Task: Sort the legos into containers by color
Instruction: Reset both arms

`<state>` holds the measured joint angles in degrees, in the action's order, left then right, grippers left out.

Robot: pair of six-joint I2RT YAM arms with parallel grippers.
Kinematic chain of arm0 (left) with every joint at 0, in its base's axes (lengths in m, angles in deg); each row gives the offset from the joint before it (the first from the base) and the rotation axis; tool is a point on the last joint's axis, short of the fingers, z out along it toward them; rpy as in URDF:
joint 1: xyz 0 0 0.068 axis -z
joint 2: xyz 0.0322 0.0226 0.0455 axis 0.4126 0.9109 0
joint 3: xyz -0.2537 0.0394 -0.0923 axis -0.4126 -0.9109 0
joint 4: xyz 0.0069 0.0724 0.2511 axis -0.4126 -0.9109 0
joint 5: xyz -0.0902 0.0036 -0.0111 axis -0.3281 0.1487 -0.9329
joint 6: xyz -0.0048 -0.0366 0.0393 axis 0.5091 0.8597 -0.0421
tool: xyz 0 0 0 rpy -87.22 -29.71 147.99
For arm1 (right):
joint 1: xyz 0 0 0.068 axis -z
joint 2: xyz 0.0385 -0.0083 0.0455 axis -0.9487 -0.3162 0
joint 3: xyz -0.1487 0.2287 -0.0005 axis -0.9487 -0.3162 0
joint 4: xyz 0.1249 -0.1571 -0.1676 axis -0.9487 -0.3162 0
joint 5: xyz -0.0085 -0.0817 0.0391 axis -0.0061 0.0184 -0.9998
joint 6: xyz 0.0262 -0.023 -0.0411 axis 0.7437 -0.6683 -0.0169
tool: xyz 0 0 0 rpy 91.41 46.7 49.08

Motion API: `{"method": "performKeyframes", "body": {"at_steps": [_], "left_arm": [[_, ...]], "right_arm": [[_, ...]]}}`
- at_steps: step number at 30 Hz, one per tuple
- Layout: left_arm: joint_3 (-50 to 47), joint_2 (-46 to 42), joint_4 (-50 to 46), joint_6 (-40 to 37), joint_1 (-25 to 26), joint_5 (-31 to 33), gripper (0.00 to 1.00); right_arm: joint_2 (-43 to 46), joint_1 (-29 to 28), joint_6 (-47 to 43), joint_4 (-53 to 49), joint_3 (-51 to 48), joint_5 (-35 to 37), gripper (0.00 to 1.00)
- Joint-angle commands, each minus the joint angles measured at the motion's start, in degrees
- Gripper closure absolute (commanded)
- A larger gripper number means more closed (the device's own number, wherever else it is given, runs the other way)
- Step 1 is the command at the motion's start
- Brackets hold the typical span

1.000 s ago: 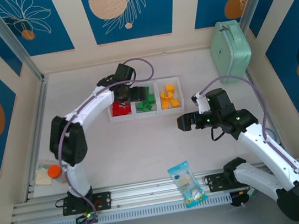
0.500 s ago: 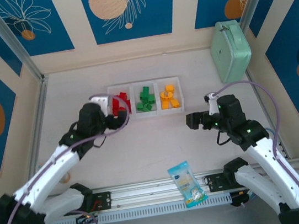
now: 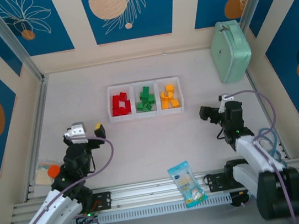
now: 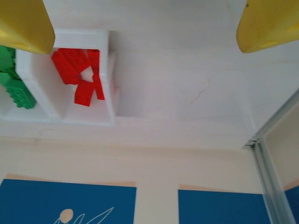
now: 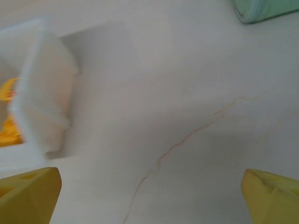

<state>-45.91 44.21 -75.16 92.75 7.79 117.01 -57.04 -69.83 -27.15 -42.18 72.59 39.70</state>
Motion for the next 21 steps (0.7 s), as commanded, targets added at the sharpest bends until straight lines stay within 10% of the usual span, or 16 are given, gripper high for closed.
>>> {"method": "performKeyframes", "body": {"at_steps": [1, 8, 12, 21], "left_arm": [[-1.3, -0.8, -0.1, -3.9, 0.3, 3.6, 0.01], [-7.9, 2.8, 18.7, -15.6, -0.8, 2.3, 0.01], [-7.8, 12.1, 23.6, -18.0, -5.7, -0.9, 0.01], [-2.9, 44.5, 44.2, -12.8, -20.6, -20.5, 0.01]], "right_arm": [[-10.6, 0.3, -0.5, 22.1, 0.0, -0.6, 0.01], [-21.2, -1.4, -8.8, 25.6, 6.8, -6.3, 0.01], [-32.5, 1.2, -6.5, 46.0, 3.0, -9.8, 0.01], [-30.5, -0.7, -9.8, 34.5, 6.8, -9.2, 0.01]]}}
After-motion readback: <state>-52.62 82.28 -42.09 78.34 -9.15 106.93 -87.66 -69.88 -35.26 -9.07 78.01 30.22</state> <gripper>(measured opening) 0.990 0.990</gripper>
